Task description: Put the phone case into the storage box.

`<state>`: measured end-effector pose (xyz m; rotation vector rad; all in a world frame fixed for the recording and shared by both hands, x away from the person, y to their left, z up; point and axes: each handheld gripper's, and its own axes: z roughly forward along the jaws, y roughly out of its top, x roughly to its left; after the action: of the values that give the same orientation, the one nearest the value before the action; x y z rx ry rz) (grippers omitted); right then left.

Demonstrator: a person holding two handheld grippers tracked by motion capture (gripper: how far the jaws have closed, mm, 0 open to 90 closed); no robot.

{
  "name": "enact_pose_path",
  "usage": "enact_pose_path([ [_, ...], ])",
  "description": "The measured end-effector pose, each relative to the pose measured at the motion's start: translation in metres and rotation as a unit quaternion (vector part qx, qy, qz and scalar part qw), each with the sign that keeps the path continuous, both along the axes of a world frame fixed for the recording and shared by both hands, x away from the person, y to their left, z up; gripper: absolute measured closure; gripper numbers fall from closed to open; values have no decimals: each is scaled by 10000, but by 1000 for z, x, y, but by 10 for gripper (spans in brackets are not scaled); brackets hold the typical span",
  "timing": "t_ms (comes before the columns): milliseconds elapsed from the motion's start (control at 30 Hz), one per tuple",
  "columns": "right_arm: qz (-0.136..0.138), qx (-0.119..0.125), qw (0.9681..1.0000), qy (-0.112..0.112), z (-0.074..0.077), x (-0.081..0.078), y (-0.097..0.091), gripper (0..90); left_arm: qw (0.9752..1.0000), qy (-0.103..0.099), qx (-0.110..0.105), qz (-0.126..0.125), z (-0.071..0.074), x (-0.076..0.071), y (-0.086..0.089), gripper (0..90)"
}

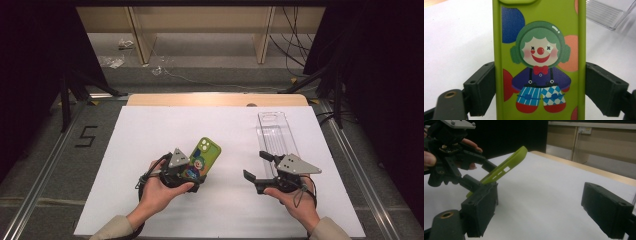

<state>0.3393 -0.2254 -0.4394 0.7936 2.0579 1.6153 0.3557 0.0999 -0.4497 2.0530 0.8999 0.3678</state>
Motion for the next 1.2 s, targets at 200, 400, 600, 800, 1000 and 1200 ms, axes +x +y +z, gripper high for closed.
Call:
enact_pose_path([
  [200,25,22,10000,11,2,5,8,154,10000,-37,-13,-44,-1,-3,-4,164],
  [400,41,49,10000,36,4,8,14,155,9999,-42,-15,-99,-1,-5,-9,164],
  [600,50,94,9999,45,6,12,19,157,9998,-94,13,-153,-2,-7,-15,164],
  [800,105,98,9999,90,6,14,24,158,9997,-77,8,-232,-3,-10,-20,164],
  [1000,181,109,9997,137,6,15,29,158,9996,-94,24,-264,-4,-11,-24,164],
  [1200,214,80,9996,169,6,17,35,159,9994,-118,37,-330,-6,-13,-31,164],
])
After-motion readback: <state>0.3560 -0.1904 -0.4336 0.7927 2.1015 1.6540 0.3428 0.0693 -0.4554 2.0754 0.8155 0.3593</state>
